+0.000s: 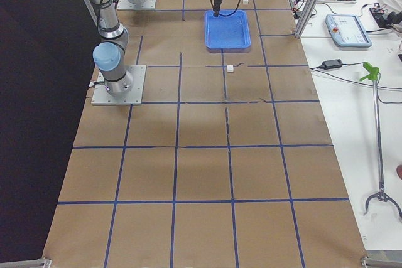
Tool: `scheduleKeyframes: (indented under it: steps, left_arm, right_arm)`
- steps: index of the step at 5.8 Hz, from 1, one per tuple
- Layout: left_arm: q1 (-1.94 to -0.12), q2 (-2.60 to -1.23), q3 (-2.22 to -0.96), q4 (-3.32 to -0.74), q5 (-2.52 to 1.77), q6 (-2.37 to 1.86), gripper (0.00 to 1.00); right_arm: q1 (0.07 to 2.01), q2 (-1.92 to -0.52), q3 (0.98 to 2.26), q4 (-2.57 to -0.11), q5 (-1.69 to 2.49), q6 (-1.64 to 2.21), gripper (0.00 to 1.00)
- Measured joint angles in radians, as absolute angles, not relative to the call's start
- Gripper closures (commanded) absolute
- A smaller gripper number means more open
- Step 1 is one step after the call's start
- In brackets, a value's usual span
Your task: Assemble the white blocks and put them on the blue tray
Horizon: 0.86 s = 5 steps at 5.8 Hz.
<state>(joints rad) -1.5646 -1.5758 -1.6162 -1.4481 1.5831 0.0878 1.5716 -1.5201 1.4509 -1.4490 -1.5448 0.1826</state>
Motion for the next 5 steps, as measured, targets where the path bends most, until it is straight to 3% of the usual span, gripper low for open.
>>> scheduleKeyframes:
  steps: [3,5]
  left_arm:
    - [-1.558,-1.576,-1.619,-1.448,1.583,0.091,0.01]
    - [-1.541,-1.61,-1.605,-1.461,1.626,0.101,0.01]
  right_arm:
    - [1.571,-1.518,1.456,-1.451,-1.54,0.096,0.0]
    - [1.561,-1.508,1.462,-1.462,-1.547,-0.277,0.0]
